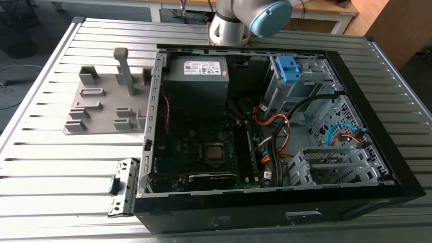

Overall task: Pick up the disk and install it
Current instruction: 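Pick up the disk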

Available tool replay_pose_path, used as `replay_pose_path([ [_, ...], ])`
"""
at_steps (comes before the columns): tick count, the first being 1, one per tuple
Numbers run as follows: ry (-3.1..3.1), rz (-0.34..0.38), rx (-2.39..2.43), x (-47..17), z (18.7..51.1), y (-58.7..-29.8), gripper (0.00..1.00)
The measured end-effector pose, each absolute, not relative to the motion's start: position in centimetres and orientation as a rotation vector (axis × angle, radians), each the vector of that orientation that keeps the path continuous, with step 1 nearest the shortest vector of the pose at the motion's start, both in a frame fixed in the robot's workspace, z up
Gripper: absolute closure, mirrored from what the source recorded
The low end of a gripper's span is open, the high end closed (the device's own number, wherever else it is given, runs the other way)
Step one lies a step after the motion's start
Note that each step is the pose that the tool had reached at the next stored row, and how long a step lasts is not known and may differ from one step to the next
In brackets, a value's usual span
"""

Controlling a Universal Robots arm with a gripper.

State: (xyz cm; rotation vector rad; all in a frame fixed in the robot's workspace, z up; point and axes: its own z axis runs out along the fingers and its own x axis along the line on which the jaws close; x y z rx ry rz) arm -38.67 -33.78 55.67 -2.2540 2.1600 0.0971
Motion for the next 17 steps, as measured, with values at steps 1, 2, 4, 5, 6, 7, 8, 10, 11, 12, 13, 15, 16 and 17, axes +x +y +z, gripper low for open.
replay_pose_path([
  [1, 2.16, 0.097, -2.254, -38.66, 55.67, -33.82, 0.64],
  [2, 2.16, 0.097, -2.254, -38.67, 55.66, -33.86, 0.64],
  [4, 2.16, 0.097, -2.254, -38.67, 55.67, -33.95, 0.64],
  [5, 2.16, 0.097, -2.254, -38.67, 55.67, -34.0, 0.64],
  [6, 2.16, 0.097, -2.254, -38.67, 55.67, -34.04, 0.64],
  [7, 2.16, 0.097, -2.254, -38.66, 55.66, -34.08, 0.64],
  [8, 2.16, 0.097, -2.254, -38.66, 55.67, -34.12, 0.64],
  [10, 2.16, 0.097, -2.254, -38.66, 55.66, -34.21, 0.64],
  [11, 2.16, 0.097, -2.254, -38.66, 55.67, -34.25, 0.64],
  [12, 2.16, 0.097, -2.254, -38.66, 55.67, -34.3, 0.64],
  [13, 2.16, 0.097, -2.254, -38.66, 55.67, -34.34, 0.64],
  [15, 2.16, 0.096, -2.254, -38.66, 55.66, -34.43, 0.64],
  [16, 2.16, 0.097, -2.254, -38.66, 55.67, -34.47, 0.64],
  [17, 2.16, 0.096, -2.254, -38.66, 55.67, -34.52, 0.64],
])
